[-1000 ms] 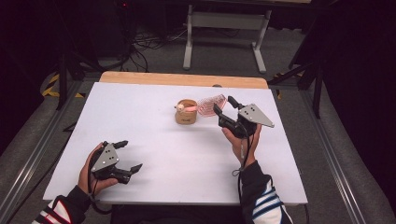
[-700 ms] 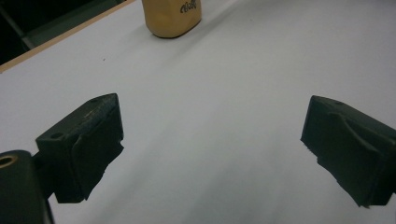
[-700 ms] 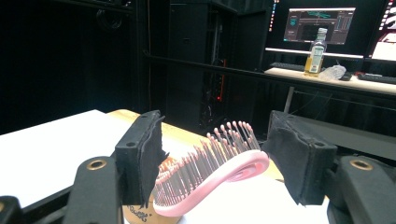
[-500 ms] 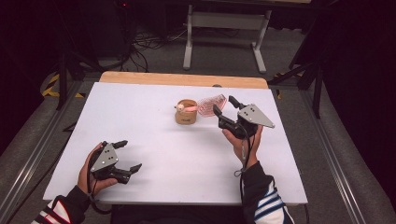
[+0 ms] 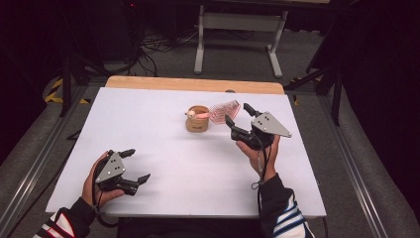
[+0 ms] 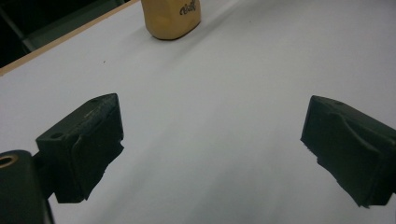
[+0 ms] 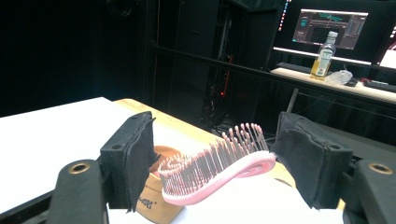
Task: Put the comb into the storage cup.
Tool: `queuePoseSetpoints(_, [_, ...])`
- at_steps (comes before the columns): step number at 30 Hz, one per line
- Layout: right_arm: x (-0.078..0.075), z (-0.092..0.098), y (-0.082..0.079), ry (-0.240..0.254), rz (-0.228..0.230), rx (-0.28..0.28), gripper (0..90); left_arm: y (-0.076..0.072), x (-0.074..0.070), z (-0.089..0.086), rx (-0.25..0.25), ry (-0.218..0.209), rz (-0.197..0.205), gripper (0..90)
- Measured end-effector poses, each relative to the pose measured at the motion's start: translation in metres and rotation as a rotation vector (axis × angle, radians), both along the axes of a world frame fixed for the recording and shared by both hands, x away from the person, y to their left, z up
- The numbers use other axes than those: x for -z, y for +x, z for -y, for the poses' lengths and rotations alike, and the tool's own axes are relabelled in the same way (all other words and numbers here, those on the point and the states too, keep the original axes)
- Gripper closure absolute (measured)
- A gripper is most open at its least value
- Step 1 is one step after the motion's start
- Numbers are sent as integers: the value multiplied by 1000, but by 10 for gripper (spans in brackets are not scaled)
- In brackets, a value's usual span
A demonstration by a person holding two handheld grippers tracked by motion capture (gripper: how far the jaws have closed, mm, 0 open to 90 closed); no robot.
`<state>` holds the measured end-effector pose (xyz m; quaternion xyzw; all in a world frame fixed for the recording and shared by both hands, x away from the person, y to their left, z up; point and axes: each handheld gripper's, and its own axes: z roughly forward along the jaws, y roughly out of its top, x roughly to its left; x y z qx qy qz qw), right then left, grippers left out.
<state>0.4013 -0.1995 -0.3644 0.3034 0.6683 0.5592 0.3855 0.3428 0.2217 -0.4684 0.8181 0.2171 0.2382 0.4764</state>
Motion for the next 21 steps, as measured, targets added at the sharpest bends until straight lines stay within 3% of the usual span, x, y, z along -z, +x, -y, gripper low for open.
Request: queuePoseSetpoints(21, [-1,-9,-7,-29,13,1,196,-1,-1,-1,1,2,9,66])
